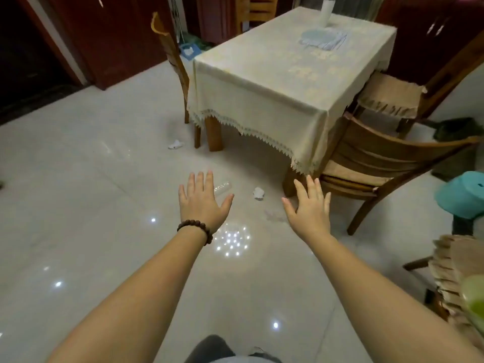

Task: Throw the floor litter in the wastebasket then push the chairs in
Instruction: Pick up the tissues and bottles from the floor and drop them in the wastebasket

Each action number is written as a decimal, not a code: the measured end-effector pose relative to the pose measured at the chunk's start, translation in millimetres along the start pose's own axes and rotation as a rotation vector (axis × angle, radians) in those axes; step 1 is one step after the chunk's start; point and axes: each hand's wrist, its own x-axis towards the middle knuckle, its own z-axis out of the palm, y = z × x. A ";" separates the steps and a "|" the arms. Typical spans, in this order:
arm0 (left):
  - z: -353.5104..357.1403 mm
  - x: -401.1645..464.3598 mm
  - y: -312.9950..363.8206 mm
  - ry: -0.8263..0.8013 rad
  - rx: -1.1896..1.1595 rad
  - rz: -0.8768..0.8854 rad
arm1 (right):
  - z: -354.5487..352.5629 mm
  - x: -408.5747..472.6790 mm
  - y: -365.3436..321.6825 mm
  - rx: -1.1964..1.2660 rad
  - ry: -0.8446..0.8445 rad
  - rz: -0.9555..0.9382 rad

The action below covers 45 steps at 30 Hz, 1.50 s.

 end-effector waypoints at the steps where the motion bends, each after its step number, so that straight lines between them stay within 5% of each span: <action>1: 3.2 3.0 3.0 0.001 0.007 -0.002 | 1.6 3.4 3.7 -0.017 0.007 0.009; 13: 71.3 114.2 20.1 -0.115 0.030 0.077 | 58.1 96.7 41.5 -0.046 -0.018 0.133; 24: 147.4 340.5 4.1 -0.361 0.097 0.248 | 156.9 269.3 28.6 0.013 -0.045 0.467; 32: 212.2 412.4 8.9 -0.503 0.169 0.356 | 202.2 324.5 56.0 0.055 -0.037 0.664; 38: 313.1 437.5 17.9 -0.580 0.186 0.399 | 294.9 340.4 115.4 0.049 -0.140 0.735; 45: 517.5 454.2 0.9 -0.657 0.229 0.436 | 480.0 336.7 217.9 0.007 -0.278 0.773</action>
